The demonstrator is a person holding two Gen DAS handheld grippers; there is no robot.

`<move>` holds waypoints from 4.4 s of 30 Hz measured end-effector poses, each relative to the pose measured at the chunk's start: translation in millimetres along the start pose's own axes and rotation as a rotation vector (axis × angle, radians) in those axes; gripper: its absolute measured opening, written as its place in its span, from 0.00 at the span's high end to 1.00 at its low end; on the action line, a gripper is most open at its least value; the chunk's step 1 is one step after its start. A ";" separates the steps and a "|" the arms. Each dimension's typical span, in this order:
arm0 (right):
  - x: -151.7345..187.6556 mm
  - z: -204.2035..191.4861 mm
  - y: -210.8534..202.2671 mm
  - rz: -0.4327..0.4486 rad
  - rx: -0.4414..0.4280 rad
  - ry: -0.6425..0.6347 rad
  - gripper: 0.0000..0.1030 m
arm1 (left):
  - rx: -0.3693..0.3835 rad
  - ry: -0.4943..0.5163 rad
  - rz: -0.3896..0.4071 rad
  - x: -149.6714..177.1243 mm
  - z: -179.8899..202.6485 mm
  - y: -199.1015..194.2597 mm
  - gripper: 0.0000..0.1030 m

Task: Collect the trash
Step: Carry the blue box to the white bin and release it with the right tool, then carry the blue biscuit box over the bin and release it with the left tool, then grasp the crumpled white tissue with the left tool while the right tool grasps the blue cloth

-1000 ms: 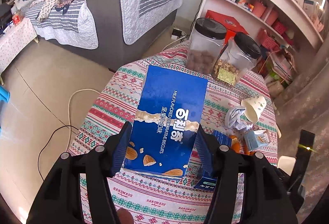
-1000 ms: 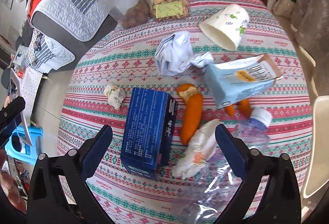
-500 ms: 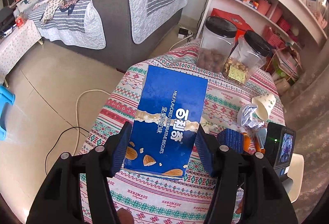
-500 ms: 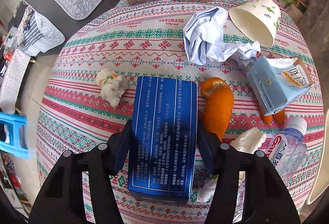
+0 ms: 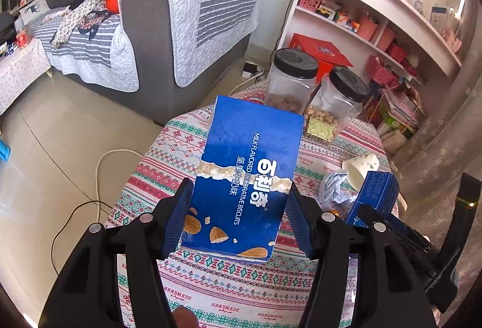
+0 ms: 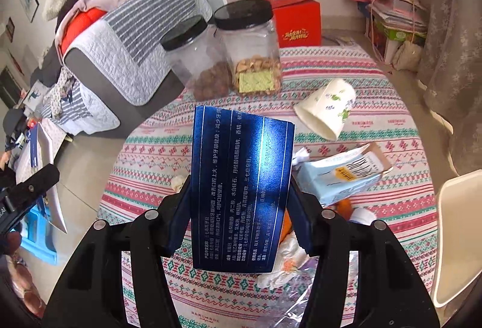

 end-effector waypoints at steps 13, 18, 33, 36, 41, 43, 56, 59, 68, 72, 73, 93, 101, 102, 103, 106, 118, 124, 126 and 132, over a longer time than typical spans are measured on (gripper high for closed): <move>-13.5 112.3 -100.8 0.291 0.312 0.097 0.46 | 0.071 0.072 0.057 7.1 53.8 -6.0 0.43; -2.9 173.3 -124.8 0.309 0.466 0.171 0.46 | 0.081 0.116 0.060 13.9 70.2 -4.4 0.43; 37.9 258.8 -184.1 0.349 0.656 0.264 0.07 | 0.212 0.202 0.014 42.0 149.7 -1.9 0.43; 40.3 269.6 -204.6 0.395 0.629 0.292 0.07 | 0.266 0.252 -0.008 49.6 191.1 -2.1 0.43; 48.3 289.0 -239.4 0.468 0.649 0.306 0.07 | 0.417 0.345 -0.080 65.5 277.6 -1.9 0.43; 52.7 302.0 -248.0 0.467 0.651 0.338 0.07 | 0.468 0.405 -0.120 77.6 313.4 -0.2 0.43; 58.6 334.9 -269.6 0.484 0.616 0.461 0.07 | 0.592 0.503 -0.361 153.7 420.7 29.3 0.36; 56.9 332.1 -268.8 0.484 0.611 0.450 0.07 | 0.574 0.498 -0.384 157.1 416.7 34.6 0.27; 39.0 294.6 -232.6 0.379 0.522 0.340 0.07 | 0.254 0.394 -0.302 115.4 291.0 63.6 0.24; 31.9 267.1 -209.2 0.326 0.486 0.261 0.07 | 0.022 0.222 -0.304 81.2 193.7 100.7 0.24; 30.9 261.0 -204.1 0.315 0.477 0.246 0.07 | -0.020 0.165 -0.305 72.7 168.6 108.4 0.24; 18.3 197.7 -129.9 0.177 0.434 0.089 0.07 | -0.051 -0.326 -0.405 53.4 40.2 189.0 0.54; 5.6 156.0 -90.8 0.134 0.304 0.050 0.07 | 0.008 -0.250 -0.383 47.4 52.8 152.0 0.72; 3.3 147.7 -81.0 0.110 0.276 0.042 0.07 | 0.020 -0.245 -0.360 48.2 49.0 134.5 0.72; 1.6 138.6 -70.3 0.078 0.244 0.033 0.07 | 0.039 -0.245 -0.337 42.8 49.1 116.6 0.72; -5.1 108.3 -34.2 -0.003 0.177 0.023 0.07 | 0.140 -0.236 -0.222 20.5 43.5 57.2 0.72; -28.4 -0.2 97.2 -0.153 0.177 -0.109 0.07 | 0.052 -0.155 -0.039 0.4 -12.0 1.0 0.71; -23.0 4.0 141.7 -0.235 0.197 -0.081 0.29 | 0.038 -0.151 -0.052 3.0 -19.5 3.9 0.71; -22.9 8.8 146.9 -0.241 0.167 -0.057 0.36 | 0.027 -0.147 -0.055 3.7 -21.1 6.2 0.71; -32.7 11.4 127.3 -0.184 0.095 -0.016 0.61 | 0.001 -0.144 -0.069 5.7 -24.9 14.8 0.71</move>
Point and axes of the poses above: each gripper's, at about its wrist camera, not at the fingertips, and y roughly the way its jaws point, z to its right, x to its underside, the point moved 3 cm from there along y, roughly the way its jaws point, and after that the axes turned 1 degree about z, right-handed, at the moved point
